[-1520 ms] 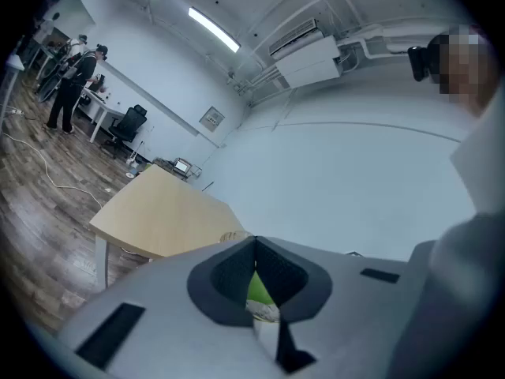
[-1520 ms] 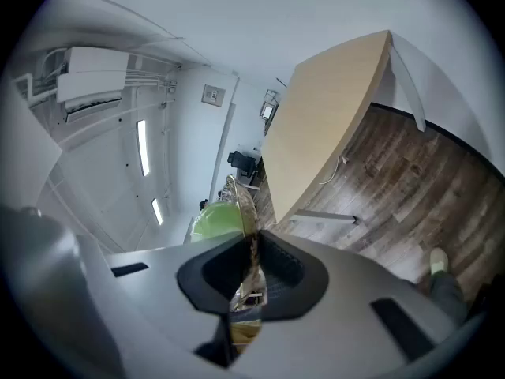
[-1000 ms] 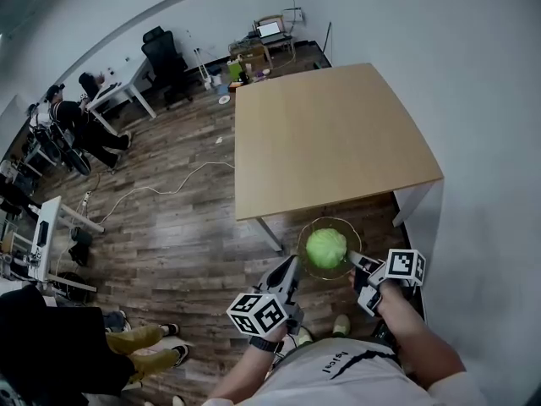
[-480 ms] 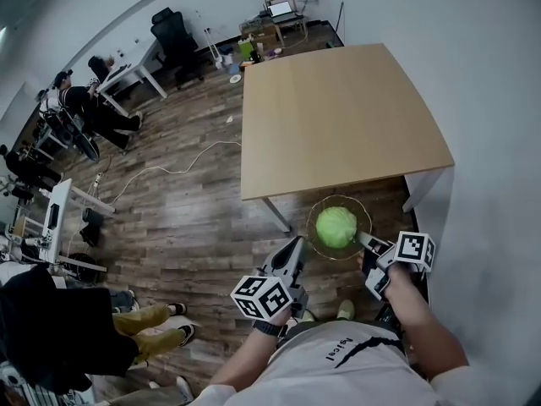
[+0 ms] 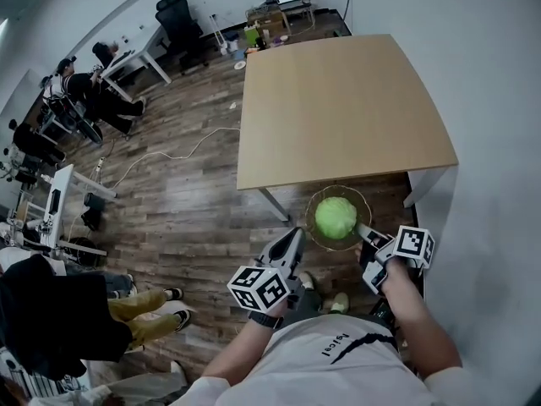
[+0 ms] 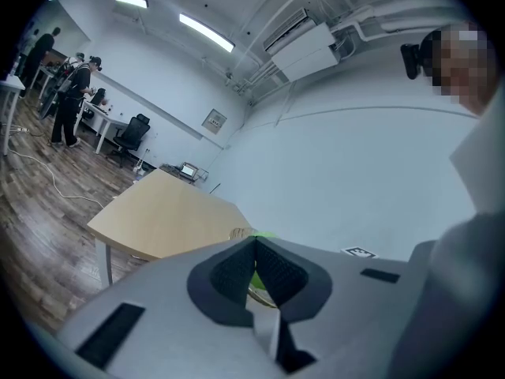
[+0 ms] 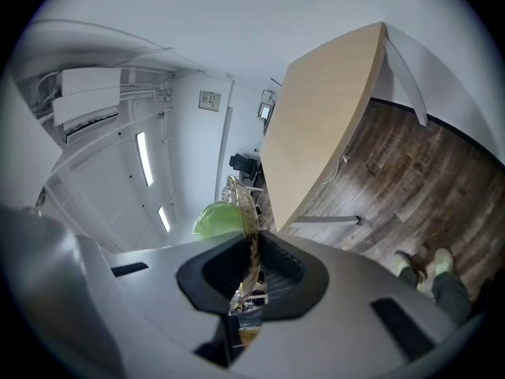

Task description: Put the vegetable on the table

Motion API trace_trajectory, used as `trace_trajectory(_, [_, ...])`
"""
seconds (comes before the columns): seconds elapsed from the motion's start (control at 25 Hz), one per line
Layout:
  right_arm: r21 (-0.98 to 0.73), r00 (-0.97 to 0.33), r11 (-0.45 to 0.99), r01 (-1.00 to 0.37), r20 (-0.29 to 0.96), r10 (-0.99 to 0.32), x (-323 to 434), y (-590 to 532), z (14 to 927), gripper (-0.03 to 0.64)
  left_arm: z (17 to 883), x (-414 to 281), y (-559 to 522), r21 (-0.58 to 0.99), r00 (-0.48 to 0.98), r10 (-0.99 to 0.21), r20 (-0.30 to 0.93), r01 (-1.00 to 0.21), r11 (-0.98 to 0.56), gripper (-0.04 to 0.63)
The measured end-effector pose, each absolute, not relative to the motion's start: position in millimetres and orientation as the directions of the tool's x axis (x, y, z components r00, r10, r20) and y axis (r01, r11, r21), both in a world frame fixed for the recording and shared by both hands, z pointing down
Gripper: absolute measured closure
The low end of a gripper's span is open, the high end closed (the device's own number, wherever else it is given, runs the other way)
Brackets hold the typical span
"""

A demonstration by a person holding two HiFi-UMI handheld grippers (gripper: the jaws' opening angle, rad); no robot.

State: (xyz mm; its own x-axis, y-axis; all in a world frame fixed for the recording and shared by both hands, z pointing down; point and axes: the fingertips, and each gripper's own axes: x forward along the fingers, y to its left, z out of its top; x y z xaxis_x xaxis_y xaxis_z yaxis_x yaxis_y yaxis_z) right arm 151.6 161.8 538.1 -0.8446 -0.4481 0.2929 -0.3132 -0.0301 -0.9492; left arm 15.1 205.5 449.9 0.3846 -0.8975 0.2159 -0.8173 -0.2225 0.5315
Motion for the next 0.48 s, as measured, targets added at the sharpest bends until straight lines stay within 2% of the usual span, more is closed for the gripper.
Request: trace_trajectory(0.48, [-0.945, -0.822, -0.058, -0.323, 0.311, -0.477, 119, 75, 560, 0.580, 476, -19, 104, 0.543, 0.420, -0.881, 0.216, -0.802, -0.249, 0.581])
